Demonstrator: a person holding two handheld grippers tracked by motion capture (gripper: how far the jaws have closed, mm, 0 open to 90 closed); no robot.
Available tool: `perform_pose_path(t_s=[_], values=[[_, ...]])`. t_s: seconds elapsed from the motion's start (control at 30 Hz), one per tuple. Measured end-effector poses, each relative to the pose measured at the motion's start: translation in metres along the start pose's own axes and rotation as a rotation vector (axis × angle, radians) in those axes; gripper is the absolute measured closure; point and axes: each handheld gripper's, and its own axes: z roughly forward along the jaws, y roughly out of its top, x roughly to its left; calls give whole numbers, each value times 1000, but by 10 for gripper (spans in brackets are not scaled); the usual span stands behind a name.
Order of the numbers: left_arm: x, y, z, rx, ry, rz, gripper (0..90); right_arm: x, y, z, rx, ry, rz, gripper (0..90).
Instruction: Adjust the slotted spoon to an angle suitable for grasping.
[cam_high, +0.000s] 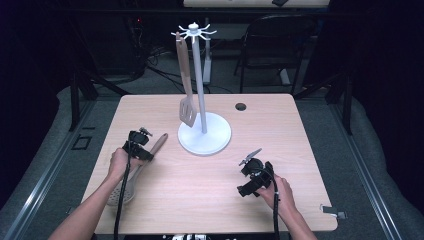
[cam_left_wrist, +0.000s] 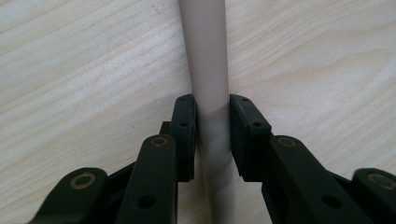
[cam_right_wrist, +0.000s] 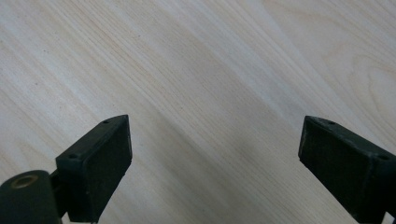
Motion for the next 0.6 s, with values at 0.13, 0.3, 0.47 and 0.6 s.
perform_pose_path(t_s=[0.13, 0.3, 0.47, 0.6], values=[[-1, -2, -3, -27, 1, 3, 739, -1, 0, 0, -3, -2, -2, 93], [0, -6, -13, -81, -5, -2, 742, -1, 0, -1, -1, -2, -1, 93], [0, -9, -24, -120, -18, 4, 745, -1, 0, -1, -2, -3, -3, 93], [-2, -10, -30, -138, -24, 17, 745, -1, 0, -1, 5, -11, -5, 93]])
